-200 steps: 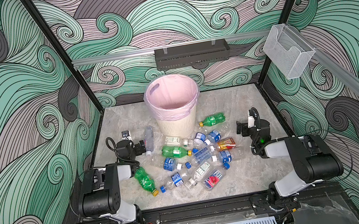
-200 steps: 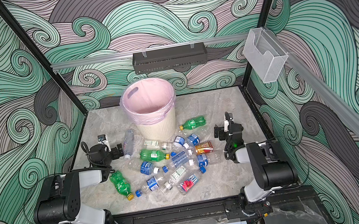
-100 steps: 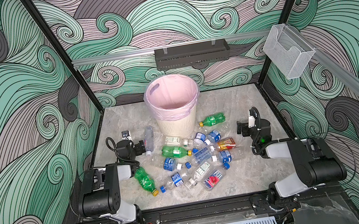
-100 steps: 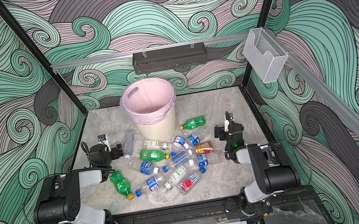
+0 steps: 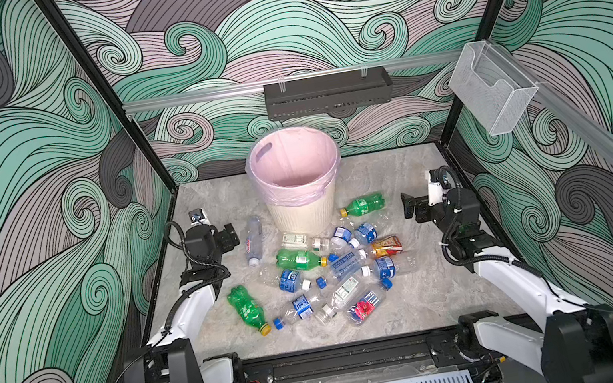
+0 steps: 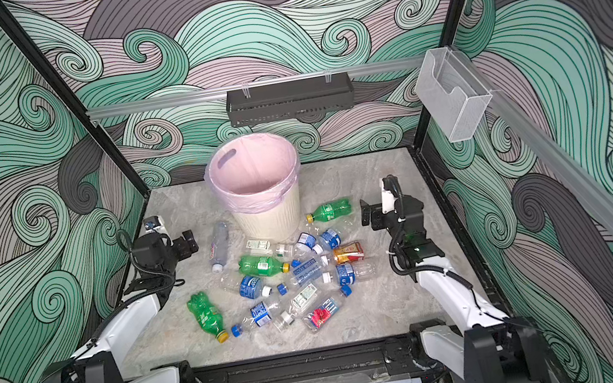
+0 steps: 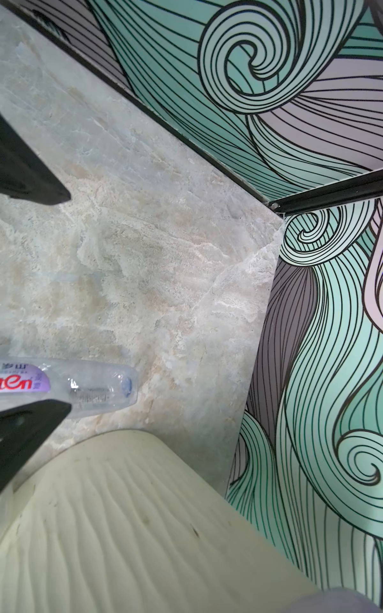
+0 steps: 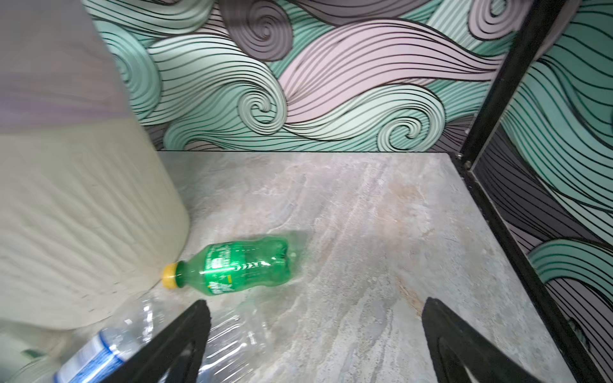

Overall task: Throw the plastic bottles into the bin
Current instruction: 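Reach the right gripper to a blue-labelled bottle while the left arm nears the bin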

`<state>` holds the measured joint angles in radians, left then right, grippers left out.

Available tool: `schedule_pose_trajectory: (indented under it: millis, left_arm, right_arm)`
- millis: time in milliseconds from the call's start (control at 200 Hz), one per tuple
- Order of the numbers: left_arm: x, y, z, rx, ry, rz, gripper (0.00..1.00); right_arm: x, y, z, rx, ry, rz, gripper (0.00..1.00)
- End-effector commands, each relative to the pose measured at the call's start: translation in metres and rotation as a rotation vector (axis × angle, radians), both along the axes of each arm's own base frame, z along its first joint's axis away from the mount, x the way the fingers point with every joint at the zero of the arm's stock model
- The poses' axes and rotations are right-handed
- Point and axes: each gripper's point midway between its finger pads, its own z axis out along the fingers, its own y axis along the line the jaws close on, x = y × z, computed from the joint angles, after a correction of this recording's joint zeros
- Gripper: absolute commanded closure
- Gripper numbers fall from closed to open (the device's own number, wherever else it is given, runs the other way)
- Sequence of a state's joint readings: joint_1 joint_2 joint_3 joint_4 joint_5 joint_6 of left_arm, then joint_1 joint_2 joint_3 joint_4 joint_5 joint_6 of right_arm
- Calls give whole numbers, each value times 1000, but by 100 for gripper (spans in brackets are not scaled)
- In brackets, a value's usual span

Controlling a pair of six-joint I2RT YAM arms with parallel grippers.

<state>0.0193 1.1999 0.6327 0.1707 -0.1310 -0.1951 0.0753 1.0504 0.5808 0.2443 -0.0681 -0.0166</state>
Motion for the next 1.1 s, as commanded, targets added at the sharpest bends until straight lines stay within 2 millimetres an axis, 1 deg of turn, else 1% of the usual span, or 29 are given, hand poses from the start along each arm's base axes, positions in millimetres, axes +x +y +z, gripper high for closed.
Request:
schedule_pose_trajectory:
  millis: [0,90,165,220,270,275,320,335,360,440,555,616,686,771,866,951,1096]
  left_arm:
    - [-16,-10,-2,-52,94,45,6]
    - [-24,-16,8,-31,157,43,6]
    - [-33,-22,15,-67,222,39,5]
    - [-40,-33,20,-140,251,12,5]
    - [-44,-53,27,-193,239,-70,5]
    - [-45,-54,27,-196,238,-76,5]
    - [-52,-63,31,-196,241,-112,5]
    - [-55,-65,32,-192,246,-119,5]
    - [-61,-67,33,-185,256,-129,5]
    - [-80,-74,34,-175,305,-180,6]
    - [-105,-88,31,-215,351,-267,6]
    - [-116,-95,27,-233,357,-315,6]
    - [-124,-96,23,-219,351,-340,7]
    - [-129,-93,24,-185,333,-349,7]
    - [-132,-91,31,-154,315,-363,7]
    - [-132,-91,39,-138,289,-378,7]
    - [-135,-91,48,-119,267,-394,7]
  right_arm:
    - [-19,36,-17,-36,140,239,3]
    - [-27,52,-20,-72,211,346,7]
    - [-30,63,-22,-108,254,397,9]
    - [-36,80,-23,-123,260,488,11]
    - [-42,96,-22,-137,267,573,10]
    - [-44,97,-24,-138,279,580,10]
    - [-50,106,-25,-165,307,630,10]
    - [-50,108,-24,-177,311,640,10]
    - [-56,110,-29,-195,355,657,10]
    - [-64,112,-33,-255,425,682,10]
    - [-83,113,-43,-351,499,738,13]
    - [-93,112,-48,-384,522,754,13]
    - [-101,110,-50,-407,540,750,13]
    - [-107,109,-54,-423,563,744,14]
    - [-115,106,-62,-452,603,734,16]
    - [-123,106,-72,-492,621,750,17]
    - [-137,102,-91,-551,681,775,15]
